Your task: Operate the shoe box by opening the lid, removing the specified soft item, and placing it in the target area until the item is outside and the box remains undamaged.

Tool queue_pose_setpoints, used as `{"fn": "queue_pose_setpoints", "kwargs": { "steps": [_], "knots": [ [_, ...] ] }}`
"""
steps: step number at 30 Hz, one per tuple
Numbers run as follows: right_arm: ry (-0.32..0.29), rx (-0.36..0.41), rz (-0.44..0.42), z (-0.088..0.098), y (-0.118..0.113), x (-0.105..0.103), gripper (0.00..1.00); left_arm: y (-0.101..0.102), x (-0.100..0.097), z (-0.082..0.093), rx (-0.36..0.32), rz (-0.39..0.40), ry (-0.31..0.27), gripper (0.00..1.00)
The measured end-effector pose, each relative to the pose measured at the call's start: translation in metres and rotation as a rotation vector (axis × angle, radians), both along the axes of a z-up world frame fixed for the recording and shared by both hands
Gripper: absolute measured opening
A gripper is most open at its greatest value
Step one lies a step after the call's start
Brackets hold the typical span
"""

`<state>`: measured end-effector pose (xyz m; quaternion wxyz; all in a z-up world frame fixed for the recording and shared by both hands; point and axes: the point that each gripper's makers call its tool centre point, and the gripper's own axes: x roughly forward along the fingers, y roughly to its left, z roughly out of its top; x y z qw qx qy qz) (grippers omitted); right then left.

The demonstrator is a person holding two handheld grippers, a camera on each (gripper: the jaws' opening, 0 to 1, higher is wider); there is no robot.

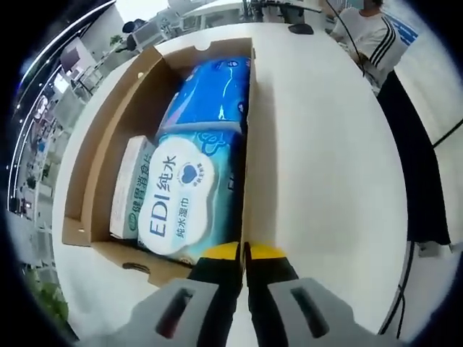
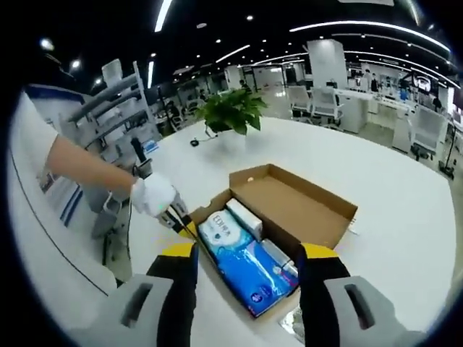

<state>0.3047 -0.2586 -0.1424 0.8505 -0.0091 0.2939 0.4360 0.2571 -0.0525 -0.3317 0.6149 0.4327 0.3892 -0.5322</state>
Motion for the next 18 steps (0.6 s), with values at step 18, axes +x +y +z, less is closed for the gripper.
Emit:
{"fn": "queue_pose_setpoints", "kwargs": {
  "steps": [18],
  "knots": [
    [0.038,-0.401,0.255,-0.041,0.008,0.0,0.55,0.0,0.001,-0.003,-0.001,0.028,0.027,0.02]
  ]
}}
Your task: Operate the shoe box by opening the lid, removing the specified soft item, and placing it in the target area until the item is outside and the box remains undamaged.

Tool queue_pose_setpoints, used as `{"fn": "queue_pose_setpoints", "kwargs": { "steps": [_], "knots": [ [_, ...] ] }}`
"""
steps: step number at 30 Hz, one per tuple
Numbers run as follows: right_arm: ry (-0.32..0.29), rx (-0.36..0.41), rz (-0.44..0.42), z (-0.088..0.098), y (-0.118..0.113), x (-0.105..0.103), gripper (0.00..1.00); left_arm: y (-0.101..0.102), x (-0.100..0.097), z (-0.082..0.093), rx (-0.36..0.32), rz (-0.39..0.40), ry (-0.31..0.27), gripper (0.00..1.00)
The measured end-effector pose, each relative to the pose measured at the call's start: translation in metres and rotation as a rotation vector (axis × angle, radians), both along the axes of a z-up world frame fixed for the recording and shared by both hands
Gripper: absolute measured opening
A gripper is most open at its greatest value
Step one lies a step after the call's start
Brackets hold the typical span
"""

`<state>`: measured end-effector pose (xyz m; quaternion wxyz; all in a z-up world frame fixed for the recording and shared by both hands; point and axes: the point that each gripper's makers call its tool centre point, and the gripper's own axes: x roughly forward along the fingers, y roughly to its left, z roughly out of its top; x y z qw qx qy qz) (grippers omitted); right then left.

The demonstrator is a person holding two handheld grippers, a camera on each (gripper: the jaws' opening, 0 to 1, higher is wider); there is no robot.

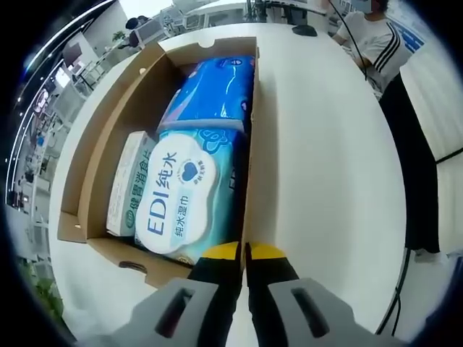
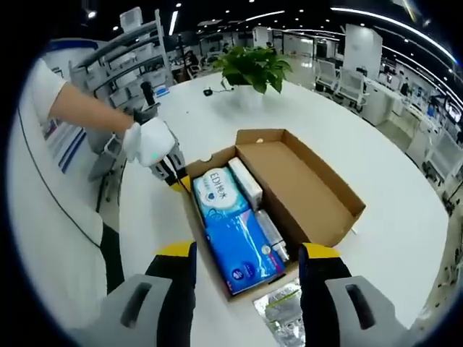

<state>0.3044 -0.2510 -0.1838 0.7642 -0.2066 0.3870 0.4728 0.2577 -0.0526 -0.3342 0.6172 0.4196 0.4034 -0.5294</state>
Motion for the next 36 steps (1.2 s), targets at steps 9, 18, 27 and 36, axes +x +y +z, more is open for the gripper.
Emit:
{"fn": "queue_pose_setpoints", "kwargs": {
  "steps": [9,18,27,36],
  "knots": [
    [-0.067,-0.242,0.228,-0.033,-0.002,0.0,0.48,0.0,0.0,0.001,-0.004,0.01,-0.003,0.02],
    [0.027,-0.233,0.277,-0.044,0.011,0.003,0.52,0.0,-0.001,0.001,-0.004,-0.006,-0.009,0.01],
    [0.091,-0.299,0.315,-0.087,0.018,0.008,0.61,-0.001,0.0,0.001,0.004,-0.004,-0.006,0.01],
    [0.162,-0.318,0.293,-0.101,0.011,0.01,0.59,-0.002,0.002,0.002,0.001,-0.009,0.007,0.01]
  ]
}}
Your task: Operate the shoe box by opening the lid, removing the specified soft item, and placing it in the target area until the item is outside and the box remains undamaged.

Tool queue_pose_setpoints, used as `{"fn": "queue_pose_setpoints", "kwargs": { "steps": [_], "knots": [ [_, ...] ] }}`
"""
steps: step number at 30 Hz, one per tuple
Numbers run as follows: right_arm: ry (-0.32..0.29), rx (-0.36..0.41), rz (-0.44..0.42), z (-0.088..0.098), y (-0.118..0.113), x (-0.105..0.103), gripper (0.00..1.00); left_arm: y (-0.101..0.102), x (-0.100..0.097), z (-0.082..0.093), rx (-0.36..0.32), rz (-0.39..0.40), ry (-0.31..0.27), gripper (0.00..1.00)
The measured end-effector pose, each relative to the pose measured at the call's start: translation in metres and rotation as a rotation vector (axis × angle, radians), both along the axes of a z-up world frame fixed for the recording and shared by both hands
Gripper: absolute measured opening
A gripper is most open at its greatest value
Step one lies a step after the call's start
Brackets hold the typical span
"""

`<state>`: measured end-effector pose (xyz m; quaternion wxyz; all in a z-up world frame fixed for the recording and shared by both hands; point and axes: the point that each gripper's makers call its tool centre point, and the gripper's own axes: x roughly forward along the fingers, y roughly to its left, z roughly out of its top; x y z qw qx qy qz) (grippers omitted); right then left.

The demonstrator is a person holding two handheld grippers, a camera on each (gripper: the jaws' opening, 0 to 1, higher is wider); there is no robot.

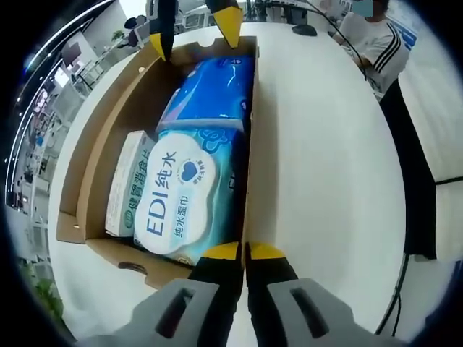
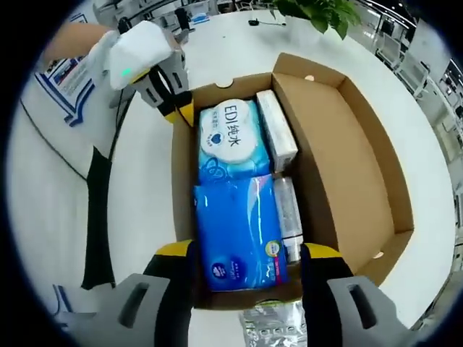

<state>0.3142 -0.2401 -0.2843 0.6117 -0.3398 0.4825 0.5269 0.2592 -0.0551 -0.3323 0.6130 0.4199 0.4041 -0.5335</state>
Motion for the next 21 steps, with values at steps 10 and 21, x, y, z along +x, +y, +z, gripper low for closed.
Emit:
{"fn": "queue_pose_setpoints", "kwargs": {
  "steps": [10,21],
  "knots": [
    [0.02,-0.038,-0.018,-0.016,-0.006,-0.002,0.6,-0.001,-0.001,-0.001,0.007,-0.004,-0.002,0.01],
    [0.05,-0.047,0.022,-0.029,0.003,-0.011,0.61,0.0,-0.001,-0.001,0.012,0.006,-0.001,0.01]
  ]
}}
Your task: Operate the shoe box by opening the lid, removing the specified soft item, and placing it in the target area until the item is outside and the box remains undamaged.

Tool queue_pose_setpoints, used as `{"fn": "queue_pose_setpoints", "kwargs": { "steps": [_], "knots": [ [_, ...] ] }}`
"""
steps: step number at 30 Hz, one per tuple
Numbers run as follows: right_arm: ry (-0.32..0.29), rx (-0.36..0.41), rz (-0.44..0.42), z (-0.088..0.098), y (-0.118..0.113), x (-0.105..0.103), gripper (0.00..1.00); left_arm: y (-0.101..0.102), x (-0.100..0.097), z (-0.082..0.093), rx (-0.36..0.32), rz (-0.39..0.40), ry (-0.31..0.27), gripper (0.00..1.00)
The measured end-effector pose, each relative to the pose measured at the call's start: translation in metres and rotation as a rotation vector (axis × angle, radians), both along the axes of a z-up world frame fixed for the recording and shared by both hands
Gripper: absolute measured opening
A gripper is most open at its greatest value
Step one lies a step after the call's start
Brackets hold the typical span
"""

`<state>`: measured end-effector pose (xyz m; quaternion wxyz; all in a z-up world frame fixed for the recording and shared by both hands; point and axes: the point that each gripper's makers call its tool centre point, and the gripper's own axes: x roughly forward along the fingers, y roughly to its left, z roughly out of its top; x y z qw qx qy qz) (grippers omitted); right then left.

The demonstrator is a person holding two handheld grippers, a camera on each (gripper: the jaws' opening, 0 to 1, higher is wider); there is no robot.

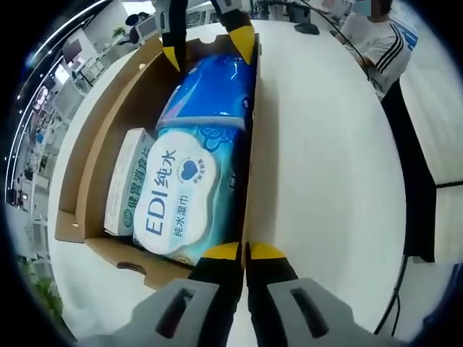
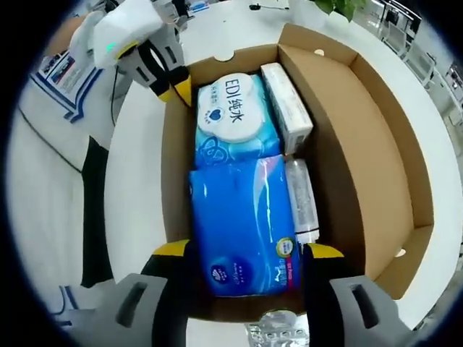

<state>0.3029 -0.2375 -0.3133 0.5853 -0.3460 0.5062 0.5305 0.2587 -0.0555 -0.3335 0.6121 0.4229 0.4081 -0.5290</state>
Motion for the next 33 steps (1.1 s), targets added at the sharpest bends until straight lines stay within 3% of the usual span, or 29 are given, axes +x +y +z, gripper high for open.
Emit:
{"fn": "queue_pose_setpoints", "kwargs": {
  "steps": [2,6,15,23,29,33],
  "knots": [
    [0.006,-0.005,0.018,-0.002,0.001,-0.002,0.58,0.0,0.0,0.001,-0.001,-0.001,0.001,0.01],
    [0.007,-0.011,0.032,-0.006,0.003,-0.004,0.63,0.0,0.0,0.0,-0.002,0.001,-0.002,0.01],
    [-0.011,-0.039,0.061,-0.019,0.008,-0.004,0.61,0.0,0.0,0.0,0.0,0.011,0.003,0.01],
    [-0.001,-0.049,0.045,-0.02,0.009,0.0,0.57,0.0,0.0,-0.001,-0.003,0.007,-0.001,0.01],
    [0.047,0.032,-0.069,-0.003,0.008,0.01,0.47,0.0,0.0,-0.001,-0.006,-0.002,0.003,0.01],
    [0.03,0.019,-0.039,-0.01,0.011,0.004,0.52,0.0,0.0,-0.001,-0.006,0.003,0.002,0.01]
  ]
}}
